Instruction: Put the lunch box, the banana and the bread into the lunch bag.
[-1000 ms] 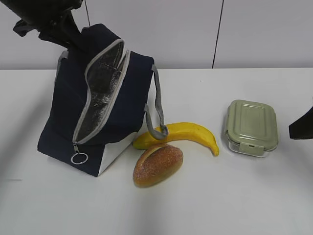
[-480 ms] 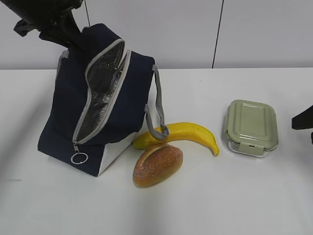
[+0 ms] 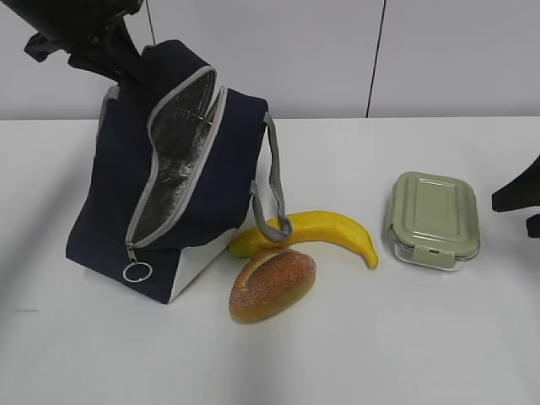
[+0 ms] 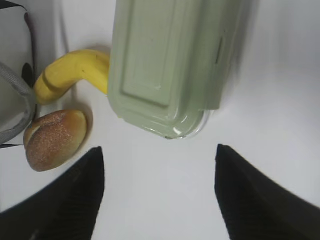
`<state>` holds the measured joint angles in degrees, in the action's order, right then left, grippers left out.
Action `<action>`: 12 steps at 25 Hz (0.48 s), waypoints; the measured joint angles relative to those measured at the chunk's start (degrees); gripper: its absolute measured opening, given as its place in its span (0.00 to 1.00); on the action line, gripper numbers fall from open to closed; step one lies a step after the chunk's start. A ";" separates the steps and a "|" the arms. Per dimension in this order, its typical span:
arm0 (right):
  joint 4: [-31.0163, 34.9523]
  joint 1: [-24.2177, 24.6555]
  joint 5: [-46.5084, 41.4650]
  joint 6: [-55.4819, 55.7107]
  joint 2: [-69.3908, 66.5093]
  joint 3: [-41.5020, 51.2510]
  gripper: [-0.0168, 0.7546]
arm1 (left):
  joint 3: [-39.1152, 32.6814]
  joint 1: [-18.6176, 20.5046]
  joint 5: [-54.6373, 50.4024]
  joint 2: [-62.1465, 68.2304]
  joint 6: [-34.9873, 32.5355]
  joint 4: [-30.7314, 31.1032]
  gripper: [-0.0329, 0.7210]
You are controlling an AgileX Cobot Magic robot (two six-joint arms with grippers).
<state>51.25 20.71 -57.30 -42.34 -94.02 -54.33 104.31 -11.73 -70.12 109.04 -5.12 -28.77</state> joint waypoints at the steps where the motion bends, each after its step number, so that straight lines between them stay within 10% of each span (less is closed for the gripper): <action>1: 0.00 0.00 0.39 -0.23 -0.76 -0.09 0.72 | 0.00 0.00 0.00 0.00 -0.11 0.00 0.02; 12: 2.17 0.00 5.38 -6.96 -4.64 -1.31 0.72 | 0.00 0.00 -0.10 0.00 -0.60 -0.18 0.02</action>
<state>53.42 20.71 -51.92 -49.31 -98.67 -55.65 104.31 -11.73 -70.22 109.04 -5.72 -28.95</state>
